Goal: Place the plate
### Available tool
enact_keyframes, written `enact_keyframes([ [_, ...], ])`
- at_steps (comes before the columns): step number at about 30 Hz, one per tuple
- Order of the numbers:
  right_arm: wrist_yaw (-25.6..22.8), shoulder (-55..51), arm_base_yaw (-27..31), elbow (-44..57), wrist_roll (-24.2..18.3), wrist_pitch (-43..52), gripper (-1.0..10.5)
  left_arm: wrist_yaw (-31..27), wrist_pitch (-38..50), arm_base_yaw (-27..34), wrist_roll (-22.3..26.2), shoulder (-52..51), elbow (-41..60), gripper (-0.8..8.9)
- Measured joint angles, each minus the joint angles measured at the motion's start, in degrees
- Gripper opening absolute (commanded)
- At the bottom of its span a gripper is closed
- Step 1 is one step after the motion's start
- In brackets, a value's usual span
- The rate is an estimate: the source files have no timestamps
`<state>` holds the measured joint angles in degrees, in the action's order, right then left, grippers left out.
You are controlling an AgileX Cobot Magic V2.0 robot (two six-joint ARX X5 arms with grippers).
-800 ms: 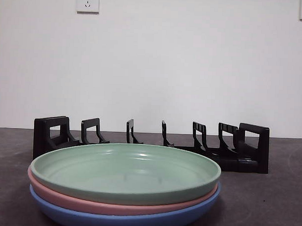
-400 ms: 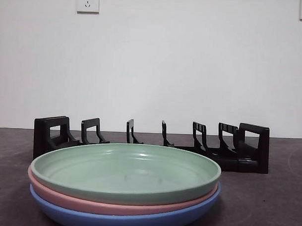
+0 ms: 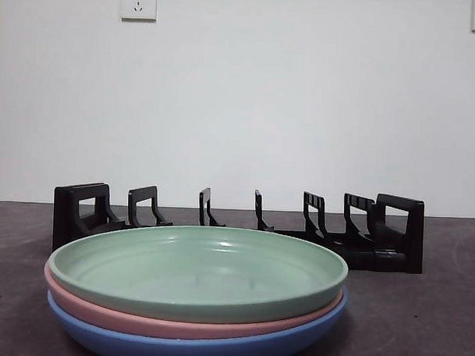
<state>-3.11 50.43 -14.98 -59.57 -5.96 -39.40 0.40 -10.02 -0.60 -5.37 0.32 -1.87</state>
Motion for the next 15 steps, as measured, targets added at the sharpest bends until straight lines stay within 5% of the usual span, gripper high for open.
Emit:
enact_keyframes([
  [6,-0.35,-3.54,0.74,4.2,-1.64,7.65,0.2,0.0,0.0,0.0,0.0,0.0,0.0,0.08],
  [15,-2.93,-32.26,7.67,40.35,1.95,23.76,0.2,0.0,0.0,0.0,0.0,-0.02,0.0,0.08],
])
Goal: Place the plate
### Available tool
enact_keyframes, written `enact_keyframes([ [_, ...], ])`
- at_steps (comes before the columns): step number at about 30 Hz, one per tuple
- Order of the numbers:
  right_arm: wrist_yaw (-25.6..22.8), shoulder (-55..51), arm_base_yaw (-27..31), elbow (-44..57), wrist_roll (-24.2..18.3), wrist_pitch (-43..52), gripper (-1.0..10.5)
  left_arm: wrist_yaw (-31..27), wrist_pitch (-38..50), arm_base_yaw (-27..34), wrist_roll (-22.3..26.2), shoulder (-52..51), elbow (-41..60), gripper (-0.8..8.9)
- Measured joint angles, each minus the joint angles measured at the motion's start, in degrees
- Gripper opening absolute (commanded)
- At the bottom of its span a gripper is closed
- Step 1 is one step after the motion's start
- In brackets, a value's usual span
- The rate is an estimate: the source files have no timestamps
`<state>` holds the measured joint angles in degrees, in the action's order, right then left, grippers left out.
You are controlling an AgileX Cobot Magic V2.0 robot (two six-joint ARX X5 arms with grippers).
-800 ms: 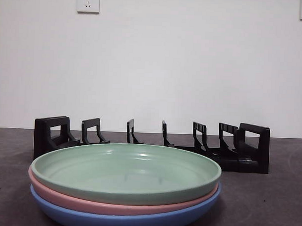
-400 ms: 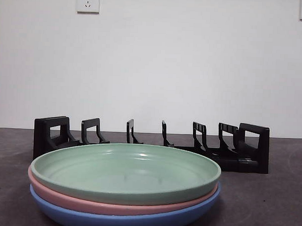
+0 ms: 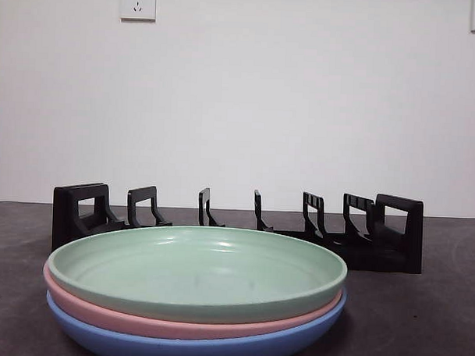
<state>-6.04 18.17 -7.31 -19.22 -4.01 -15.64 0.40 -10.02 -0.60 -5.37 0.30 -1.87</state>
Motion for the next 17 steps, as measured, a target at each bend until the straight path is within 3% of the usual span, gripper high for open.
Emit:
enact_keyframes([
  [5,0.15,-8.76,1.55,10.4,0.92,-0.87,0.2,0.0,0.0,0.0,0.0,0.0,0.0,0.08],
  [12,0.85,-17.0,1.75,13.53,0.98,0.07,0.2,0.0,0.0,0.0,0.0,0.0,0.0,0.08],
  [17,3.89,-18.03,1.75,15.37,0.33,0.11,0.2,0.0,0.0,0.0,0.0,0.0,0.0,0.08],
])
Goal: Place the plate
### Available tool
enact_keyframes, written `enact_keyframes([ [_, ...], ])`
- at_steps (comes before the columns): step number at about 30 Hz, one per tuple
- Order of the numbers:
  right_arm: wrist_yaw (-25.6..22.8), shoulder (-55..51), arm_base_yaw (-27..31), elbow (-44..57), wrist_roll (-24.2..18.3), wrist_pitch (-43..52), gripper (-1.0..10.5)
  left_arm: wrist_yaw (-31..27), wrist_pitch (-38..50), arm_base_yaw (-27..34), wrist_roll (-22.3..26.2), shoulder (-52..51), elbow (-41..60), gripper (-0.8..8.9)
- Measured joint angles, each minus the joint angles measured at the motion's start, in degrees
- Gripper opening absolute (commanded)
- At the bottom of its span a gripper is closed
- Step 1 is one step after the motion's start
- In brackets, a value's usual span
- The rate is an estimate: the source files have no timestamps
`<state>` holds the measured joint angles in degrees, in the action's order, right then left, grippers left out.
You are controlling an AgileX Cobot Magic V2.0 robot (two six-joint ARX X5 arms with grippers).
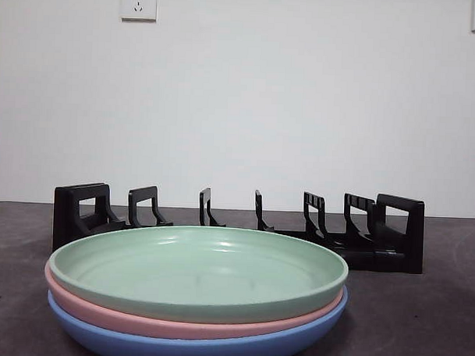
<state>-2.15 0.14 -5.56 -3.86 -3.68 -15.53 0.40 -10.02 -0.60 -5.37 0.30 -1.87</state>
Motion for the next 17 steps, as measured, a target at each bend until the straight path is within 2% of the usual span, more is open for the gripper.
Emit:
enact_keyframes([
  [17,0.31,0.0,1.77,1.18,-1.03,1.11,0.2,0.0,0.0,0.0,0.0,0.0,0.0,0.08],
])
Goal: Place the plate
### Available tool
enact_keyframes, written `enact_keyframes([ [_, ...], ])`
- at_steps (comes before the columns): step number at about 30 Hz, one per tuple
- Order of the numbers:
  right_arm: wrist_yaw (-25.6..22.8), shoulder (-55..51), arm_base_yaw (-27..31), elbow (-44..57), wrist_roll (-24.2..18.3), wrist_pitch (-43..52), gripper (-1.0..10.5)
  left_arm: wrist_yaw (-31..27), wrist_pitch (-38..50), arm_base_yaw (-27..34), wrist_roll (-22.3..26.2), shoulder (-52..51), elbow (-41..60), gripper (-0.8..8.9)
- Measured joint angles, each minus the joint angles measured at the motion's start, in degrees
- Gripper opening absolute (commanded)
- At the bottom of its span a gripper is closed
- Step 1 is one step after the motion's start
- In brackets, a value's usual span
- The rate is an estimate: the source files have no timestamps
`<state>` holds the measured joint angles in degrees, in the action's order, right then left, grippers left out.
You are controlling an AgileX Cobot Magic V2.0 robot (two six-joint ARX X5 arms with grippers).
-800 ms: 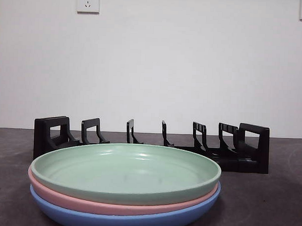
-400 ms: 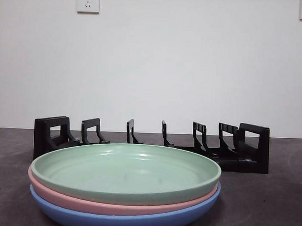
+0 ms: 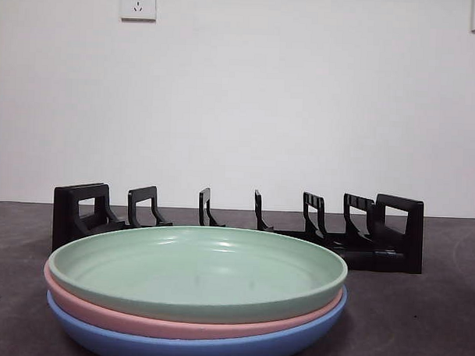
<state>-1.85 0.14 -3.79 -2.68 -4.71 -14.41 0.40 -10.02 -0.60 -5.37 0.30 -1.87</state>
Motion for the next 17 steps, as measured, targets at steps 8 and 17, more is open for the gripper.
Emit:
enact_keyframes([
  [8,0.0,0.0,0.0,0.17,0.0,1.51,0.2,0.0,0.0,0.0,0.0,0.0,0.0,0.08],
  [17,0.0,0.0,0.0,0.17,0.0,1.55,0.2,0.0,0.0,0.0,0.0,0.0,0.0,0.08],
])
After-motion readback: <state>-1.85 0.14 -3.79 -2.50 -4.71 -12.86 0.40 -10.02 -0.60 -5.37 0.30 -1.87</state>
